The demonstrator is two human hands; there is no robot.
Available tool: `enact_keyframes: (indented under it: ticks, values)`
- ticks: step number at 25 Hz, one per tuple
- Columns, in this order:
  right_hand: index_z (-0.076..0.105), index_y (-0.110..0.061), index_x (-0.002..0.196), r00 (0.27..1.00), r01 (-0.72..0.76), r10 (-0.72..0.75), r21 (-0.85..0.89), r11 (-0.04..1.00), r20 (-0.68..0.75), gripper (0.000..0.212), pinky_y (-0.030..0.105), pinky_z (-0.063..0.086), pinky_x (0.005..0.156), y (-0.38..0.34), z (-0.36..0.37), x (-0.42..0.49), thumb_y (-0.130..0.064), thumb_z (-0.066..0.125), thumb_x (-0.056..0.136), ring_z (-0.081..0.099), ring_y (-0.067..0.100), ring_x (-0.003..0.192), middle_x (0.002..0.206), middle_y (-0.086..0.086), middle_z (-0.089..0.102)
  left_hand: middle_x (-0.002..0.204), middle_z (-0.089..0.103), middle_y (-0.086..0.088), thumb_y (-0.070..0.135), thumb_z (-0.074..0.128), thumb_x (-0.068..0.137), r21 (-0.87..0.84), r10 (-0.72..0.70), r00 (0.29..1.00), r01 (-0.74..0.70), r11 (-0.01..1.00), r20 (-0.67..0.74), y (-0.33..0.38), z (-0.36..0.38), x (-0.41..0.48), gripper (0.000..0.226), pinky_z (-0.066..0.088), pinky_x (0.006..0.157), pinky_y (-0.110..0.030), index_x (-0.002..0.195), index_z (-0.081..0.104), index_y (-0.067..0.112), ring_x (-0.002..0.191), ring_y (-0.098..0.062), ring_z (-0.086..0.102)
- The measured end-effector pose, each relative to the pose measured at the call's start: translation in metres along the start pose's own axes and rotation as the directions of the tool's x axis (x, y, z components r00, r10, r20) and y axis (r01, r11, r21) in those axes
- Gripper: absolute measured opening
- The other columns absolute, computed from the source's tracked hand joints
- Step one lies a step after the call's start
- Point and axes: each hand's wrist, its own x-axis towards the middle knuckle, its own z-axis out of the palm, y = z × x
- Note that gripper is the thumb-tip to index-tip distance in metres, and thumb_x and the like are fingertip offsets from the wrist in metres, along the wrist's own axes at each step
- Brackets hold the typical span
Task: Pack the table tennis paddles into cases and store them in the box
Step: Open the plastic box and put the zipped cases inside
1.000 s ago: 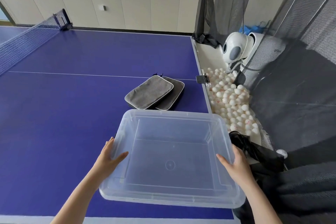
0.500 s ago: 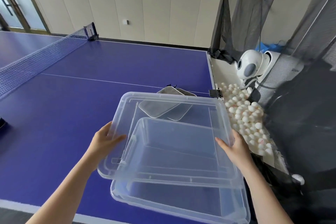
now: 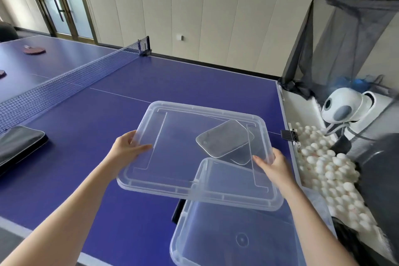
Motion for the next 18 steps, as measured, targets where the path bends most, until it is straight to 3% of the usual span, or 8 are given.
enact_keyframes:
  ticks: [3, 5, 7, 10, 15, 18]
  values:
    - [0.057, -0.017, 0.107, 1.0, 0.007, -0.007, 0.019, 1.0, -0.006, 0.033, 0.028, 0.04, 0.074, -0.036, 0.043, 0.017, -0.031, 0.073, 0.081, 0.06, 0.024, 0.094, 0.097, 0.002, 0.065, 0.084, 0.064, -0.004, 0.013, 0.075, 0.079, -0.003, 0.012, 1.0, -0.012, 1.0, 0.011, -0.002, -0.04, 0.04, 0.029, 0.05, 0.061, -0.028, 0.106, 0.066, 0.02, 0.064, -0.017, 0.058]
    - [0.057, -0.014, 0.11, 1.0, -0.018, 0.019, 0.024, 1.0, -0.016, 0.037, 0.029, 0.041, 0.076, -0.058, 0.069, 0.024, -0.032, 0.072, 0.082, 0.059, 0.023, 0.094, 0.099, 0.002, 0.064, 0.083, 0.063, -0.003, 0.013, 0.075, 0.079, -0.006, 0.026, 0.999, -0.025, 1.0, 0.027, -0.005, -0.067, 0.069, 0.03, 0.049, 0.06, -0.026, 0.107, 0.066, 0.018, 0.064, -0.017, 0.058]
    - [0.055, -0.012, 0.12, 0.998, -0.05, 0.051, 0.019, 0.999, -0.026, 0.055, 0.032, 0.046, 0.085, -0.085, 0.103, 0.03, -0.042, 0.073, 0.078, 0.058, 0.022, 0.1, 0.11, 0.003, 0.062, 0.085, 0.065, -0.003, 0.013, 0.076, 0.079, -0.021, 0.034, 0.998, -0.033, 0.999, 0.049, -0.01, -0.099, 0.103, 0.032, 0.051, 0.061, -0.027, 0.108, 0.066, 0.019, 0.066, -0.017, 0.061]
    - [0.051, -0.019, 0.131, 0.996, -0.067, 0.068, 0.02, 0.998, -0.053, 0.093, 0.043, 0.048, 0.098, -0.104, 0.155, 0.047, -0.07, 0.069, 0.056, 0.059, 0.023, 0.114, 0.127, 0.003, 0.061, 0.084, 0.066, 0.0, 0.015, 0.078, 0.077, -0.023, 0.045, 0.998, -0.044, 0.999, 0.054, -0.018, -0.141, 0.155, 0.031, 0.05, 0.063, -0.027, 0.105, 0.065, 0.022, 0.067, -0.016, 0.063]
    - [0.056, -0.017, 0.123, 0.986, -0.129, 0.131, 0.029, 0.991, -0.103, 0.059, 0.037, 0.049, 0.089, -0.145, 0.206, 0.073, -0.047, 0.074, 0.075, 0.059, 0.023, 0.105, 0.116, 0.002, 0.063, 0.079, 0.068, 0.001, 0.015, 0.076, 0.078, -0.054, 0.03, 0.999, -0.029, 0.998, 0.014, -0.033, -0.176, 0.226, 0.02, 0.051, 0.065, -0.027, 0.096, 0.069, 0.019, 0.066, -0.016, 0.062]
    - [0.052, -0.017, 0.128, 0.983, -0.137, 0.146, 0.088, 0.987, -0.11, 0.068, 0.037, 0.05, 0.088, -0.153, 0.232, 0.102, -0.047, 0.076, 0.072, 0.058, 0.023, 0.11, 0.122, 0.002, 0.06, 0.083, 0.07, -0.003, 0.017, 0.079, 0.075, -0.064, -0.023, 0.999, 0.02, 0.998, -0.038, -0.047, -0.183, 0.268, 0.027, 0.055, 0.069, -0.029, 0.1, 0.071, 0.014, 0.068, -0.017, 0.063]
